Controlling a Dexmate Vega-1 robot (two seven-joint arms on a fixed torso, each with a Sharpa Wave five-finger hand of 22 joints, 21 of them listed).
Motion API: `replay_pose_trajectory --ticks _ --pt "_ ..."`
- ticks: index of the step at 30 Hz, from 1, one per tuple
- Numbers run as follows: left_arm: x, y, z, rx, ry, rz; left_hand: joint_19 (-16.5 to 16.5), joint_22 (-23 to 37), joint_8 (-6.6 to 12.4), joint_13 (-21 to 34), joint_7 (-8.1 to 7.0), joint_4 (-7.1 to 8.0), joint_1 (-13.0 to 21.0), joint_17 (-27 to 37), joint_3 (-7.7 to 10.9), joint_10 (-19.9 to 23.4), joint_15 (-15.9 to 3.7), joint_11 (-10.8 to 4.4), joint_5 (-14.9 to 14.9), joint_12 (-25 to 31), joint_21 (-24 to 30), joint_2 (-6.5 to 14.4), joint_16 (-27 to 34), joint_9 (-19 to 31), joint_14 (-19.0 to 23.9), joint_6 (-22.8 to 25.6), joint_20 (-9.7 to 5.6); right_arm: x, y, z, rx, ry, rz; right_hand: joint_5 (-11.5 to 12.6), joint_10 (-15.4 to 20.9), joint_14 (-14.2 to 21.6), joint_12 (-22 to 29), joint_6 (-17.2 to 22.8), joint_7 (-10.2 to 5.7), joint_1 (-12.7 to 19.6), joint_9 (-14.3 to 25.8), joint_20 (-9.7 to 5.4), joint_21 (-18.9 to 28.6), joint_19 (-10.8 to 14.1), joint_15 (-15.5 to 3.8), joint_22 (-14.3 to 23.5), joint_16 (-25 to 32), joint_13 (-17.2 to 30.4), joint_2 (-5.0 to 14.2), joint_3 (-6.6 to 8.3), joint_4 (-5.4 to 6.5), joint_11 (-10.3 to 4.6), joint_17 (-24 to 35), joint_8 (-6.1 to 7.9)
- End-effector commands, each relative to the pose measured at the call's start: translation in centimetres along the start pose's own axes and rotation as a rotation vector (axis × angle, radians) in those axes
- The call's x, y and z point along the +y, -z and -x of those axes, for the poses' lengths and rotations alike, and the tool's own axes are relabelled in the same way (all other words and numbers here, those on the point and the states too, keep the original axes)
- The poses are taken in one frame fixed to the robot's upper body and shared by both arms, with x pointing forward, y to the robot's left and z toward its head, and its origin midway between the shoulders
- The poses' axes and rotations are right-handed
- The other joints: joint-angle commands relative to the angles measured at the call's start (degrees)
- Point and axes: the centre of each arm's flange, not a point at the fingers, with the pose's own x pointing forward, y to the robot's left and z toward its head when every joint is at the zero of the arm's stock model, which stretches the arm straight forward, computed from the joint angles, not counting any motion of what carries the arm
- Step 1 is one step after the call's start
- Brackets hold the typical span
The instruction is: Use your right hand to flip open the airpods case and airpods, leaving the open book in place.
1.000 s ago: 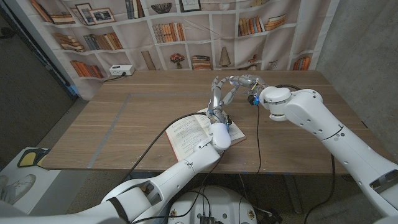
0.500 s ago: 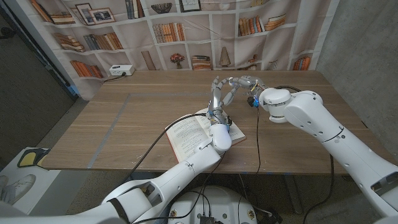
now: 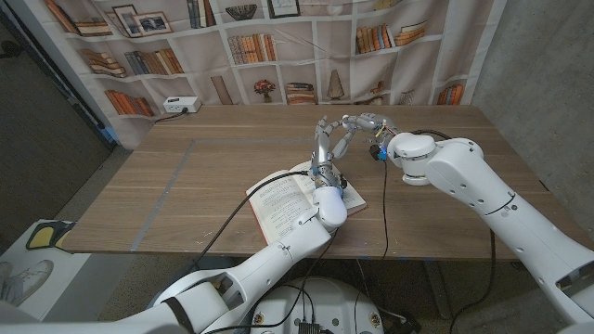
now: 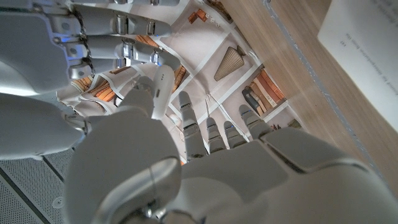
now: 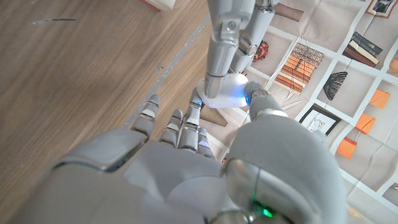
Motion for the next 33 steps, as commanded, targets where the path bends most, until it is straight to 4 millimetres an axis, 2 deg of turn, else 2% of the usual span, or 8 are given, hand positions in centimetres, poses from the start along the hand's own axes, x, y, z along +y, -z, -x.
replay_pose_trajectory --ticks 1,4,6,12,13,18,23,33 --pt "-0.49 -0.12 0.12 -0.003 0.0 0.006 0.4 0.07 0.28 0.04 -0.31 -0.17 0.46 0.32 -0.02 0.74 -0.23 -0.22 0.0 0.57 0.49 0.62 0.24 0.04 0.55 1.21 0.37 -0.07 0.33 0.2 -0.002 -0.008 -0.006 0.42 2.74 0.23 0.35 -0.08 0.04 0.32 0.05 0.16 -0.05 0.18 -0.45 0.1 -0.11 0.32 0.55 -0.3 -0.05 -2.93 0.13 0.2" --pt "-0.68 -0.24 0.16 -0.007 0.004 0.006 0.48 0.07 0.04 0.03 -1.12 -0.18 0.47 0.31 -0.19 0.77 -0.33 -0.68 -0.03 0.5 0.5 0.55 0.21 0.02 0.59 1.15 0.31 -0.2 0.47 0.22 0.005 -0.007 -0.01 0.43 2.61 0.19 0.32 -0.06 -0.08 0.35 0.05 0.16 -0.04 0.19 -0.54 0.1 -0.13 0.31 0.58 -0.33 -0.04 -2.9 0.14 0.2" --pt "-0.78 -0.28 0.18 -0.01 0.006 0.005 0.56 0.07 -0.43 0.04 -2.31 -0.16 0.41 0.32 -0.45 0.75 -0.39 -0.79 -0.06 0.41 0.51 0.4 0.16 -0.01 0.55 0.57 0.28 -0.3 0.59 0.26 0.006 -0.005 -0.013 0.44 2.65 0.21 0.34 -0.06 -0.01 0.36 0.05 0.16 -0.05 0.19 -0.52 0.1 -0.12 0.31 0.58 -0.35 -0.05 -2.75 0.13 0.2" --pt "-0.92 -0.37 0.35 -0.013 0.006 0.009 0.57 0.07 -1.1 0.04 -3.49 -0.12 0.32 0.32 -0.82 0.65 -0.43 -1.06 -0.08 0.25 0.48 0.22 0.13 -0.03 0.6 -0.24 0.23 -0.57 0.86 0.29 0.008 -0.005 -0.015 0.47 2.54 0.21 0.34 0.01 -0.09 0.42 0.05 0.16 -0.04 0.22 -0.55 0.1 -0.13 0.31 0.6 -0.4 -0.05 -2.69 0.13 0.22" --pt "-0.93 -0.39 0.4 -0.016 0.006 0.009 0.59 0.07 -1.28 0.05 -4.25 -0.12 0.32 0.32 -0.98 0.63 -0.44 -1.18 -0.07 0.19 0.48 0.16 0.1 -0.04 0.6 -0.27 0.2 -0.6 0.88 0.29 0.009 -0.006 -0.015 0.48 2.54 0.19 0.35 -0.04 -0.06 0.42 0.05 0.16 -0.04 0.23 -0.54 0.09 -0.14 0.32 0.6 -0.42 -0.05 -2.81 0.13 0.19" --pt "-0.96 -0.48 0.58 -0.023 0.002 0.009 0.63 0.08 -1.28 0.05 -4.78 -0.15 0.43 0.33 -1.11 0.95 -0.69 -1.43 -0.04 0.24 0.48 0.18 0.2 -0.05 0.93 0.2 0.27 -0.63 0.9 0.27 0.009 -0.012 -0.011 0.49 2.58 0.21 0.38 -0.01 -0.09 0.42 0.05 0.16 -0.05 0.24 -0.52 0.09 -0.13 0.29 0.6 -0.49 -0.03 -2.73 0.13 0.2" --pt "-0.87 -0.6 0.69 -0.027 -0.003 0.013 0.84 0.1 -1.1 0.05 -5.0 -0.29 1.28 0.36 -0.82 1.88 -0.58 -2.1 0.15 0.45 0.54 1.09 0.28 -0.05 1.27 1.6 0.49 -0.37 0.9 0.26 0.009 -0.019 -0.01 0.5 2.64 0.15 0.44 -0.02 -0.13 0.42 0.05 0.16 -0.05 0.26 -0.56 0.08 -0.15 0.31 0.62 -0.56 -0.01 -2.85 0.14 0.19" --pt "-0.86 -0.67 1.04 -0.031 -0.006 0.017 1.5 0.18 0.06 0.09 -2.81 -0.62 4.45 0.33 0.66 5.28 -0.77 -2.72 0.33 1.08 0.76 5.06 0.5 -0.03 2.72 8.44 0.81 -0.41 0.67 0.78 0.0 -0.015 -0.009 0.53 2.47 0.07 0.39 0.0 -0.05 0.47 0.05 0.15 -0.06 0.29 -0.45 0.08 -0.17 0.23 0.63 -0.67 0.0 -2.87 0.14 0.2"
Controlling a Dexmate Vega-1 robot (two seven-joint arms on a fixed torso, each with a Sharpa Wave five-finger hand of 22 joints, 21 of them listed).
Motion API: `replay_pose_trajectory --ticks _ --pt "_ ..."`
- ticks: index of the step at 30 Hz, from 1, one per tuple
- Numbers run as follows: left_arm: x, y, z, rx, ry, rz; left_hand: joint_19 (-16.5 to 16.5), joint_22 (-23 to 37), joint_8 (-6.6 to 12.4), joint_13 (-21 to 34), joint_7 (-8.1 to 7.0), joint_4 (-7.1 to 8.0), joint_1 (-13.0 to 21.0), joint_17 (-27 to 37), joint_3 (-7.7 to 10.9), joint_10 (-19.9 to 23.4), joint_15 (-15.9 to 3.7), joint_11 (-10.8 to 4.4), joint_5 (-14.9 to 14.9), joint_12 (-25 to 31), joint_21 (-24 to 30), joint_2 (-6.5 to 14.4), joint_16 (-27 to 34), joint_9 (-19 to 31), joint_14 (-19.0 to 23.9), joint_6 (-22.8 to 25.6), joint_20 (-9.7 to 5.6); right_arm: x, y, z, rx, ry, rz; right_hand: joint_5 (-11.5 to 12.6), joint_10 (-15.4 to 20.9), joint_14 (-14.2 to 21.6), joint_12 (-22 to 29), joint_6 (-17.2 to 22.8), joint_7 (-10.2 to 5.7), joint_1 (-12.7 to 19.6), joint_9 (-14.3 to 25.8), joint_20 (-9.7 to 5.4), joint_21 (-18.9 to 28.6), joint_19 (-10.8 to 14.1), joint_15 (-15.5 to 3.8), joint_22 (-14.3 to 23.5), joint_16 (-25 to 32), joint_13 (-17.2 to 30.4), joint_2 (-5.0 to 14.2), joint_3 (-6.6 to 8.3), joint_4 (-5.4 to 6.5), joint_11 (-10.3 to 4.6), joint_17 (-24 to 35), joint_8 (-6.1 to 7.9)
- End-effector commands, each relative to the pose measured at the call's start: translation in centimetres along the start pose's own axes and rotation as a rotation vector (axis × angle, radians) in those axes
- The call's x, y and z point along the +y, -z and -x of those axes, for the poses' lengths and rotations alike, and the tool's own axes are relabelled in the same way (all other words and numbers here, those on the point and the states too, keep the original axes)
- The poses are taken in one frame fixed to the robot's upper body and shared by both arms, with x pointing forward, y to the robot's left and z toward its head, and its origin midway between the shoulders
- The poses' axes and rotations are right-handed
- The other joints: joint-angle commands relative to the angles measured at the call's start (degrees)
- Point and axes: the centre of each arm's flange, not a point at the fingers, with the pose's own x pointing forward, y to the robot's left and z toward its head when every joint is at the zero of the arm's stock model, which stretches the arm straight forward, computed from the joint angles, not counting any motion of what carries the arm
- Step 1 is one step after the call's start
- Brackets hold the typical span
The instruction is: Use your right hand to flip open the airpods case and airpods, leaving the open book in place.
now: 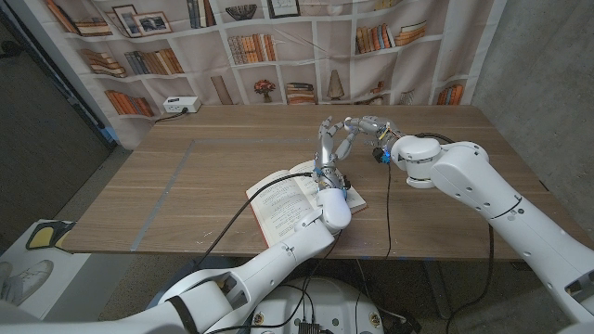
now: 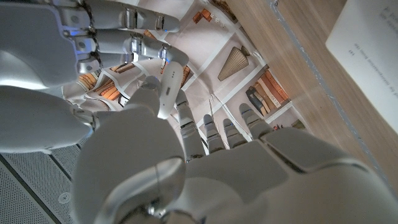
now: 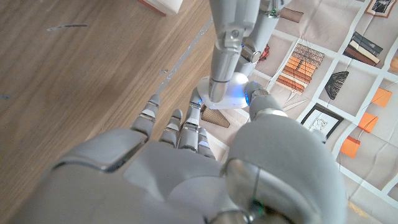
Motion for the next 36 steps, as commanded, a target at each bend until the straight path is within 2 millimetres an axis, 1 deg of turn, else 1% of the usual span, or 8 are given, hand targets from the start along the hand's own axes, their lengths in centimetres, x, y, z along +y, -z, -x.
replay_pose_trajectory --ticks 1,5,12,17,20,26,32,36 --pt "-0.1 -0.2 0.4 -0.009 -0.003 0.006 0.97 0.2 1.2 0.09 0.89 0.0 1.45 0.03 0.99 1.7 -0.44 0.03 0.3 0.65 0.34 1.96 0.57 0.29 1.11 3.74 0.18 0.1 -0.1 0.5 -0.008 0.0 0.001 0.31 2.53 0.12 0.24 -0.07 0.06 0.21 0.04 0.15 -0.05 0.3 -0.35 0.18 -0.15 0.06 0.42 -0.13 0.06 -2.59 0.14 0.17" --pt "-0.1 -0.3 0.5 -0.011 -0.006 0.01 1.38 0.24 1.52 0.11 1.95 0.04 2.21 0.04 1.22 2.82 -0.52 -0.05 0.24 0.82 0.48 2.5 0.62 0.35 1.67 5.82 0.19 0.0 -0.2 0.7 -0.011 0.001 0.005 0.32 2.44 0.07 0.22 -0.05 -0.02 0.22 0.04 0.15 -0.05 0.32 -0.47 0.18 -0.17 0.05 0.44 -0.18 0.08 -2.86 0.14 0.18" --pt "0.0 -0.3 0.5 0.011 -0.007 0.071 1.89 0.3 1.54 0.12 2.77 0.41 2.32 0.11 1.1 4.01 -1.07 -0.37 0.27 1.04 0.66 2.71 0.82 0.41 2.48 6.92 0.05 0.1 -0.3 1.0 -0.015 -0.001 0.004 0.34 2.35 0.03 0.21 -0.1 -0.01 0.2 0.05 0.15 -0.06 0.35 -0.42 0.18 -0.17 0.01 0.45 -0.29 0.11 -2.77 0.14 0.15" --pt "0.2 0.2 0.4 0.06 -0.002 0.157 2.15 0.37 1.47 0.15 1.74 1.31 1.51 0.29 0.55 5.07 -1.78 -1.31 0.46 1.19 0.75 2.77 0.96 0.48 2.95 7.72 -0.33 0.1 -0.3 1.0 -0.014 0.001 0.001 0.34 2.17 -0.05 0.16 -0.15 -0.1 0.17 0.05 0.14 -0.06 0.37 -0.57 0.17 -0.19 0.03 0.47 -0.37 0.15 -2.73 0.15 0.14" --pt "0.3 0.6 0.3 0.099 0.005 0.221 2.26 0.41 1.68 0.19 1.85 1.56 1.26 0.27 0.25 5.87 -2.15 -2.4 0.66 1.27 0.77 2.71 0.88 0.61 3.07 8.88 -0.62 0.2 -0.2 1.1 -0.011 0.002 0.003 0.35 2.01 -0.01 0.13 -0.15 -0.02 0.15 0.05 0.14 -0.07 0.37 -0.51 0.17 -0.16 0.05 0.48 -0.42 0.17 -2.89 0.16 0.14" --pt "0.6 1.1 0.3 0.149 0.013 0.304 2.09 0.43 1.98 0.2 2.16 1.44 1.42 0.15 0.04 5.94 -2.41 -2.67 0.85 1.05 0.68 2.47 0.52 0.77 2.54 10.1 -0.78 0.3 -0.1 1.1 -0.006 0.004 -0.004 0.35 1.77 -0.31 0.05 -0.56 -0.1 0.1 0.05 0.16 -0.08 0.36 -0.39 0.16 -0.25 0.04 0.46 -0.54 0.2 -2.64 0.17 0.01" --pt "0.7 1.6 0.3 0.184 0.026 0.375 1.41 0.44 1.93 0.21 1.47 1.61 1.26 0.16 -0.23 5.69 -2.62 -3.12 0.99 0.73 0.42 2.38 0.29 0.9 1.94 10.35 -0.99 0.4 0.0 1.1 -0.006 0.004 -0.002 0.29 1.14 -0.63 -0.28 -0.81 0.02 -0.21 0.05 0.18 -0.1 0.32 -0.25 0.17 -0.33 -0.16 0.25 -0.85 0.33 -2.38 0.19 -0.05" --pt "0.8 1.7 0.3 0.186 0.033 0.393 1.26 0.44 1.82 0.21 1.04 1.76 1.08 0.19 -0.4 5.63 -2.7 -3.36 1.06 0.61 0.37 2.33 0.23 0.96 1.72 10.23 -1.03 0.5 0.1 1.2 -0.007 0.003 0.002 0.09 0.24 -1.0 -0.71 -1.07 0.3 -1.09 0.09 0.23 -0.09 0.3 0.05 0.21 -0.41 -0.45 -0.31 -1.53 0.66 -2.12 0.24 -0.08"
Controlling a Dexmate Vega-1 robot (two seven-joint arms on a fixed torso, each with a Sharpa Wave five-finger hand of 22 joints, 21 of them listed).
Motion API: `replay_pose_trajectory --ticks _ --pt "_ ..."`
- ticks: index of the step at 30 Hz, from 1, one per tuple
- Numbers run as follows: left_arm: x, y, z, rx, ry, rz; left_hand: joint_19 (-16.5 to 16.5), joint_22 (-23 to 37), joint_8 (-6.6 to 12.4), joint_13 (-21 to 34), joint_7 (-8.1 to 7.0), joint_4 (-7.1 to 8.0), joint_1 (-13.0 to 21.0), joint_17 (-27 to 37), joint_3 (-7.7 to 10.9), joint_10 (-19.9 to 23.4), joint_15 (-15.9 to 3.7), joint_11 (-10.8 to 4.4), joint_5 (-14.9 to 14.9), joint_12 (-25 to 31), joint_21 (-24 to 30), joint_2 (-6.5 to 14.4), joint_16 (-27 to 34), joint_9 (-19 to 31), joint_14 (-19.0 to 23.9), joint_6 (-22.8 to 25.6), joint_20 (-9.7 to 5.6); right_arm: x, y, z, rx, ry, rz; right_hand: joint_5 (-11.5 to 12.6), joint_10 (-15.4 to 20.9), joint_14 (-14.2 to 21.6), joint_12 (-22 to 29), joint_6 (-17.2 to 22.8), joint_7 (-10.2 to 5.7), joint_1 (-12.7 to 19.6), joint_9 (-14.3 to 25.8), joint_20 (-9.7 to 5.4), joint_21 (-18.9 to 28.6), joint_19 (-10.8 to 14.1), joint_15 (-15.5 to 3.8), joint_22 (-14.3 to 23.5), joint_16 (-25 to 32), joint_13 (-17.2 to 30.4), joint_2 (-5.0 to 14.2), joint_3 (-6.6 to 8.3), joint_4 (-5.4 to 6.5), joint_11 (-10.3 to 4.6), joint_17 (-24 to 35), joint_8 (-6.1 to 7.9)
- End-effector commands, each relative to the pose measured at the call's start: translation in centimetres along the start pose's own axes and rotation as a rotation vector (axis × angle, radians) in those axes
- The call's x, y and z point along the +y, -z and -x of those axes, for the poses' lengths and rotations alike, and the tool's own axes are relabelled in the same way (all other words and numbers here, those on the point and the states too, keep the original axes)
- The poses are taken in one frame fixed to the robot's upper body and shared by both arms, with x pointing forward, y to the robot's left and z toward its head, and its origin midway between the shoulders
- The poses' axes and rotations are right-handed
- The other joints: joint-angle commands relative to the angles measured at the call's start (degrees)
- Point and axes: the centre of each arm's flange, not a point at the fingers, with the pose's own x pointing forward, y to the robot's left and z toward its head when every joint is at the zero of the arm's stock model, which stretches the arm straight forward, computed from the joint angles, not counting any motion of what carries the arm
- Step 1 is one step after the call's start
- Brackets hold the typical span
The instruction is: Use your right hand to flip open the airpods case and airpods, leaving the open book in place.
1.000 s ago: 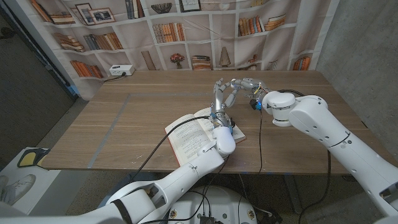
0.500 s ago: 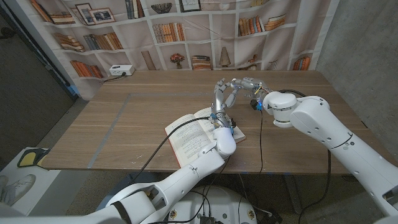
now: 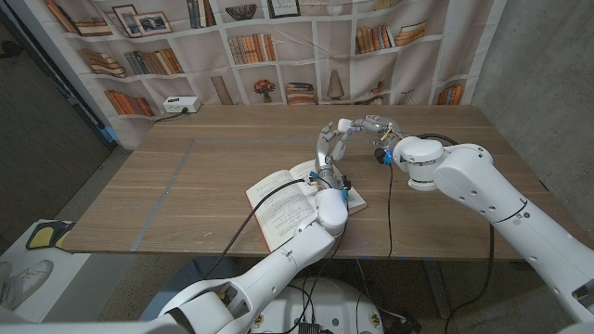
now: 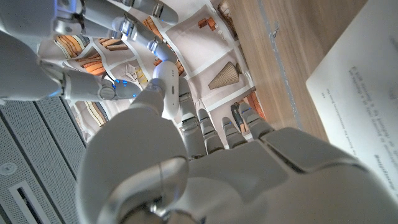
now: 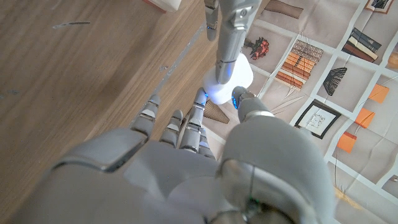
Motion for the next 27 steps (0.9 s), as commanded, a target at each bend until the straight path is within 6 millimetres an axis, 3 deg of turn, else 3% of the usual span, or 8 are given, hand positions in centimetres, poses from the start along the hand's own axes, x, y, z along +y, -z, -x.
replay_pose_trajectory --ticks 1,17,22,26,27 --pt "0.73 0.59 -0.08 0.055 0.013 0.122 -0.26 0.18 -0.4 0.09 -4.37 0.19 -0.44 0.21 -0.39 0.0 -0.25 -0.38 0.41 -0.18 -0.02 -0.11 -0.21 0.14 -0.52 3.21 0.06 0.25 0.26 0.17 0.004 -0.003 -0.002 0.05 -0.7 -0.53 -0.4 -0.61 0.21 -0.76 0.1 0.23 -0.09 0.29 0.16 0.2 -0.18 -0.21 -0.25 -0.5 0.25 0.36 0.12 -0.1" --pt "0.93 0.3 0.19 0.019 0.04 0.111 -0.65 0.2 -0.66 0.11 -5.49 0.51 -0.86 0.24 -0.85 -0.46 -0.02 -0.97 0.64 -0.72 -0.11 -0.23 -0.3 0.28 -0.99 3.22 0.13 0.06 0.76 0.37 0.007 0.002 -0.022 -0.56 -4.83 -2.66 -2.13 -1.7 0.01 -3.17 0.18 0.26 -0.27 -0.5 0.75 0.21 -0.43 -0.6 -0.84 -2.05 1.13 1.44 0.34 -0.14" --pt "1.16 0.38 0.19 0.025 0.038 0.134 -0.69 0.21 -0.66 0.12 -5.88 0.58 -0.94 0.26 -0.92 -0.54 -0.07 -1.08 0.69 -0.83 -0.1 -0.21 -0.3 0.3 -1.06 3.41 0.09 0.07 0.85 0.4 0.004 -0.003 -0.018 -1.41 -7.35 -4.11 -3.43 -2.26 0.56 -5.59 0.21 0.32 -0.32 -1.14 2.16 0.25 -0.46 -0.99 -1.73 -3.48 1.93 2.55 0.51 -0.1" --pt "1.28 0.43 0.22 0.029 0.039 0.153 -0.69 0.21 -0.85 0.12 -6.46 0.63 -1.0 0.29 -0.94 -0.47 -0.07 -1.39 0.79 -0.91 -0.07 -0.21 -0.27 0.32 -1.07 3.13 0.07 -0.01 0.91 0.42 -0.002 -0.002 -0.025 -3.83 -10.15 -5.5 -4.96 -2.92 1.32 -10.21 0.25 0.35 -0.35 -2.13 4.0 0.3 -0.26 -1.58 -3.22 -5.97 3.6 4.5 0.8 -0.05" --pt "1.3 0.43 0.24 0.032 0.039 0.165 -0.7 0.21 -0.87 0.12 -6.5 0.63 -1.0 0.29 -0.94 -0.5 -0.07 -1.42 0.8 -0.93 -0.07 -0.22 -0.27 0.33 -1.06 3.11 0.09 -0.04 0.93 0.43 0.002 0.004 -0.028 -4.53 -10.87 -6.15 -5.37 -3.08 1.35 -11.13 0.26 0.35 -0.35 -2.35 4.58 0.31 -0.36 -1.72 -3.44 -6.44 3.91 4.41 0.83 -0.04"
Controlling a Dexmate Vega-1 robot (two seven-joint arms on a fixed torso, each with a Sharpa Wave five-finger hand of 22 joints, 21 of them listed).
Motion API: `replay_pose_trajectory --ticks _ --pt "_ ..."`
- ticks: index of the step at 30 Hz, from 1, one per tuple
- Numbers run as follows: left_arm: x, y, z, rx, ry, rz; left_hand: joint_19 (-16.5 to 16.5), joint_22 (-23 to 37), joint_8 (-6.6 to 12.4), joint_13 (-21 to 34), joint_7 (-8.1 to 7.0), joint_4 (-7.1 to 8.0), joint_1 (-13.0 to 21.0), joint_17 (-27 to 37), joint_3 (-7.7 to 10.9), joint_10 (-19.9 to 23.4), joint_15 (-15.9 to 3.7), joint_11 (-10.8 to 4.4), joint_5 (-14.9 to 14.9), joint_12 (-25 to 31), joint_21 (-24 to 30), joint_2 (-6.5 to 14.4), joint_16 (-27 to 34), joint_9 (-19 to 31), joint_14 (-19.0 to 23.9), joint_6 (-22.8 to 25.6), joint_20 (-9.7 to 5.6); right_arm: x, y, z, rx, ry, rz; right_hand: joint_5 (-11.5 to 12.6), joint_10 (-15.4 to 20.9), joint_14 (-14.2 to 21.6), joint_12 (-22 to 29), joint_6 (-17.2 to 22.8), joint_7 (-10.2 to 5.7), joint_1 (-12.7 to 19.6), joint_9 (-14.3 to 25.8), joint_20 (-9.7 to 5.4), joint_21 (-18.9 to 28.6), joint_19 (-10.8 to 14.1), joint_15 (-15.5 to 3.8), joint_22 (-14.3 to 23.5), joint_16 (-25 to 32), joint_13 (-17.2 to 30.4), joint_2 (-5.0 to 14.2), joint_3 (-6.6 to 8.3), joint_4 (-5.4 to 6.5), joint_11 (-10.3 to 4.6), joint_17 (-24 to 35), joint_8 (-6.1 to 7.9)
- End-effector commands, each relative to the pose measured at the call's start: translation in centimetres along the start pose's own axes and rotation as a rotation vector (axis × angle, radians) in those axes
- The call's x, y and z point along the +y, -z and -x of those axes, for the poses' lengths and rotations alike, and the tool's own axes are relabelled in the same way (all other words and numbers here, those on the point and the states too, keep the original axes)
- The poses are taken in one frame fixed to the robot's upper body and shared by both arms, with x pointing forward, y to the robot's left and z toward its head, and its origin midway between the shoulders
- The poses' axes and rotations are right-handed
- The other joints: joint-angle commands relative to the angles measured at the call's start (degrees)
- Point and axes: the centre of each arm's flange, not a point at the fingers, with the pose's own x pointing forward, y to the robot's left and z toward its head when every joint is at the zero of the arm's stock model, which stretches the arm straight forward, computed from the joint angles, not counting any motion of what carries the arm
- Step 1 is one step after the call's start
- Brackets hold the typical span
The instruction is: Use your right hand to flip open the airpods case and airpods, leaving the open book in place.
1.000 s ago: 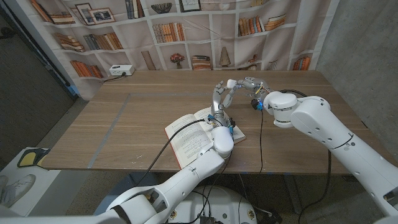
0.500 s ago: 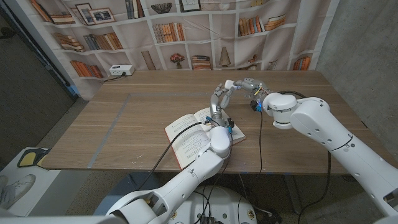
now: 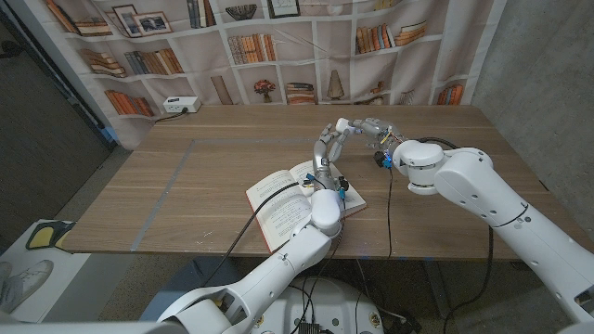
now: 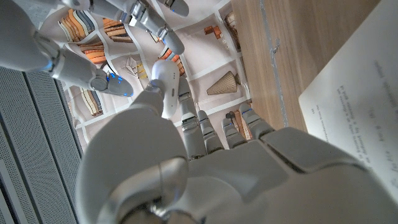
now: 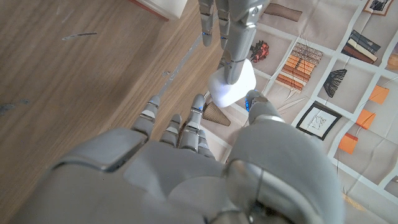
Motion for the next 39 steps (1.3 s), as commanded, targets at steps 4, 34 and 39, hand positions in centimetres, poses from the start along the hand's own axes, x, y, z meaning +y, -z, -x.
replay_pose_trajectory --ticks 4,34,39 --pt "0.7 -0.1 0.1 0.012 0.003 0.098 -0.19 0.23 -0.19 0.14 -5.1 -0.06 -0.54 0.32 -0.21 0.07 0.02 -0.77 0.42 -0.11 -0.07 -0.03 0.1 0.16 -0.44 4.49 0.15 -0.4 0.3 0.2 0.0 0.025 -0.004 -3.41 -4.41 -2.39 -2.28 -1.32 0.43 -4.65 0.16 0.19 -0.14 -1.58 2.87 0.18 0.03 -0.66 -1.05 -2.4 1.55 1.42 0.34 -0.03" --pt "3.8 -2.0 0.3 0.068 -0.025 0.351 -0.38 0.24 -0.33 0.16 -5.29 0.13 -0.79 0.38 -0.32 -0.25 0.05 -0.29 0.67 -0.57 -0.06 -0.07 0.02 0.26 -0.91 4.78 0.12 -1.7 0.1 0.8 -0.042 0.098 0.044 -8.17 -9.64 -5.13 -5.77 -2.08 0.8 -7.27 0.17 0.16 -0.22 -3.51 3.99 0.18 0.17 -1.98 -1.68 -3.84 1.73 3.36 0.33 0.19" --pt "4.2 -1.9 0.5 0.088 -0.02 0.406 -0.52 0.24 -0.36 0.17 -5.32 0.18 -0.86 0.39 -0.37 -0.45 0.17 -0.08 0.69 -0.71 -0.09 -0.05 -0.02 0.29 -1.1 4.87 0.21 -1.6 0.2 1.1 -0.068 0.106 0.055 -8.43 -9.66 -5.18 -5.87 -2.03 0.75 -7.31 0.17 0.16 -0.23 -3.65 3.89 0.18 0.21 -2.07 -1.67 -3.86 1.68 3.33 0.32 0.23"
